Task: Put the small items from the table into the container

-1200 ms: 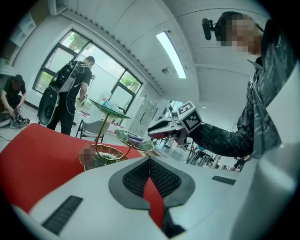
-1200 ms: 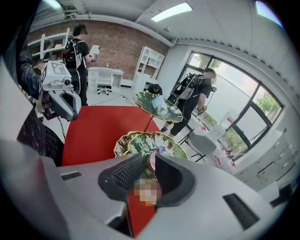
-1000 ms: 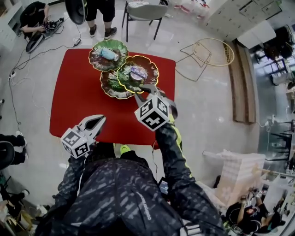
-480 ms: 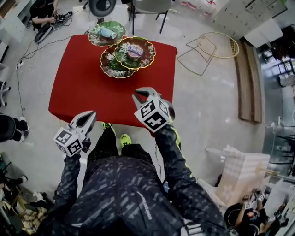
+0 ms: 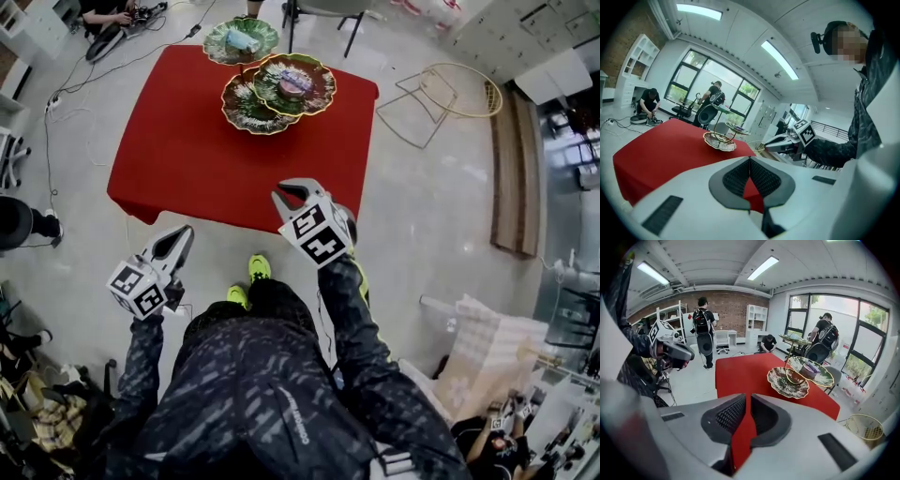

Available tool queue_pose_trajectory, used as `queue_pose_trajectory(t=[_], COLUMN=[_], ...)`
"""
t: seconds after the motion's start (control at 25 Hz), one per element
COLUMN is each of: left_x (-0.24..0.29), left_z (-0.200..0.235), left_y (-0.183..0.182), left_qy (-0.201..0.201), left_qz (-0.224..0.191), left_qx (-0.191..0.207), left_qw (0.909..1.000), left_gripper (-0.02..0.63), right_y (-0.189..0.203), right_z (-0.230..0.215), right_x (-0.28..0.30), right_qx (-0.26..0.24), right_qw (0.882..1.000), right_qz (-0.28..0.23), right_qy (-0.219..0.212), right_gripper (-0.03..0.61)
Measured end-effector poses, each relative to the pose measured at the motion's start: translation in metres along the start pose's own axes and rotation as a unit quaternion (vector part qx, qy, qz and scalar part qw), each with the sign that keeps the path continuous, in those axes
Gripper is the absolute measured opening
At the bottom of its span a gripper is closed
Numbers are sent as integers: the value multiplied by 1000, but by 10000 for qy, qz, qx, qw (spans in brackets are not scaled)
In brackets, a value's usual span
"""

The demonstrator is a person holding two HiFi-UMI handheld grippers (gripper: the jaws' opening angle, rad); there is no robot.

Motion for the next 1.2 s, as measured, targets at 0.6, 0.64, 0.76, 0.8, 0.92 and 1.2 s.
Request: queue_pose_trajectory(t=[0.6,0.64,0.76,0.8,0.92,1.2], left_x=[-68,-70,-78,-81,-87,-95], left_z=[-50,-55,-71,-76,-88,-100], left_y=[26,28,34,36,42,45], left_qy=[509,570,773,850,1045,1074], left_qz=[-261,-278,-297,-313,-322,-333], left_qx=[181,189,215,234,325,387], left_qw=[9982,9978,9963,9956,9935,9929], left_gripper=[11,11,9,9,9,9], right_y=[1,3,11,14,19,18], right_z=[115,124,154,164,190,221], right_x=[-43,-46,-57,-60,-68,-77], right_qx=[433,498,658,678,652,457], right_qw=[9979,9972,9947,9942,9933,9921], right_qz=[-462,-528,-738,-795,-932,-1134], right_qy=[-168,-204,-268,-270,-201,-274], right_gripper=[35,35,35,34,28,21])
Point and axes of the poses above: the fingertips, and each gripper's own axes: x forward along the fingers, z to its left, y out of its underside, the point moved 9 cm from there along -x, backward along the fingers, and after that the axes turned 1 degree about x, right-handed, at the moved point
